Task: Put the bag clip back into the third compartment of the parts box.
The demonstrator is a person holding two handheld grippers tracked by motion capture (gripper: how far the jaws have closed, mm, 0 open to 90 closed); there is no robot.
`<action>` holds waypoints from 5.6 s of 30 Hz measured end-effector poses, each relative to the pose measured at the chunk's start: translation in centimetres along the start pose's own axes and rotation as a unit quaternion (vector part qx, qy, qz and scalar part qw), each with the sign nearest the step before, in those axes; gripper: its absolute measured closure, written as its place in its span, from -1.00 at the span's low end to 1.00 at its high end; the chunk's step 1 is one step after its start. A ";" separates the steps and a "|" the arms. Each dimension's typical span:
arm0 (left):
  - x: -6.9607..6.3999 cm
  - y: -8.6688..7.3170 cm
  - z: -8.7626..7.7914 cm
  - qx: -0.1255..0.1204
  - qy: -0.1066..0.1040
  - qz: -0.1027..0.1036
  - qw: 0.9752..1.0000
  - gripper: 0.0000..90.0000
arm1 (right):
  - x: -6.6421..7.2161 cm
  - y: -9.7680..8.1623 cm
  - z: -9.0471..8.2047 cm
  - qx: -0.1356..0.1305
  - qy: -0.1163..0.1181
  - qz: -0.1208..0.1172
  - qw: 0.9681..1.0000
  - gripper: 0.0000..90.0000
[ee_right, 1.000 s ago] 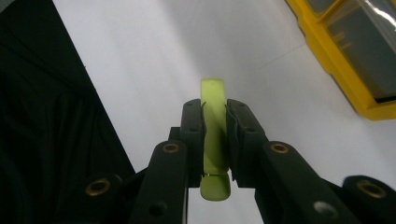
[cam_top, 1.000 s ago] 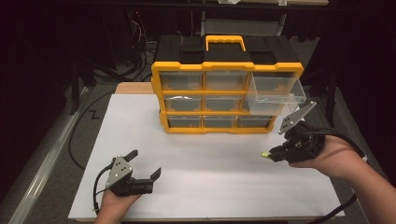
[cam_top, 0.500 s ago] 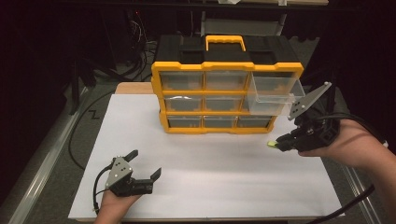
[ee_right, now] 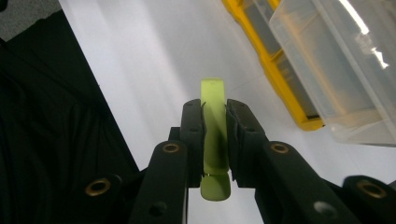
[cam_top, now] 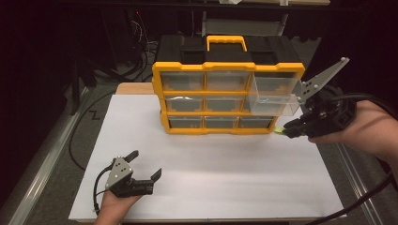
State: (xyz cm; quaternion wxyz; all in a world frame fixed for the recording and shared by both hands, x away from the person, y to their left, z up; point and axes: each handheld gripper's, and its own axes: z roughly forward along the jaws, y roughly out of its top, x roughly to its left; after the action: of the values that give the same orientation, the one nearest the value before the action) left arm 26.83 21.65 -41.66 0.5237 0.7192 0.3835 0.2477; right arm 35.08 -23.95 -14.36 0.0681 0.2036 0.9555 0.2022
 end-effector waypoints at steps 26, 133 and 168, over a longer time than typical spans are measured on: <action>0.1 0.0 -0.1 -0.003 0.000 -0.003 1.000 -0.99 | -3.0 3.6 -3.4 -0.003 -0.027 0.009 1.000 0.77; 0.0 0.1 -0.2 -0.005 -0.006 -0.005 1.000 -0.99 | -1.0 1.5 1.3 0.022 -0.039 0.043 0.998 -0.50; 0.0 0.1 0.2 0.000 -0.008 0.000 1.000 -0.99 | 0.1 -5.1 24.9 0.102 -0.012 0.085 0.991 -1.00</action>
State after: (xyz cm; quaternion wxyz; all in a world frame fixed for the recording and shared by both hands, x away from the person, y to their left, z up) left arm 26.99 21.51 -41.66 0.5273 0.7209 0.3793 0.2416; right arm 38.47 -19.24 -39.07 0.0412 0.2926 0.9494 0.1067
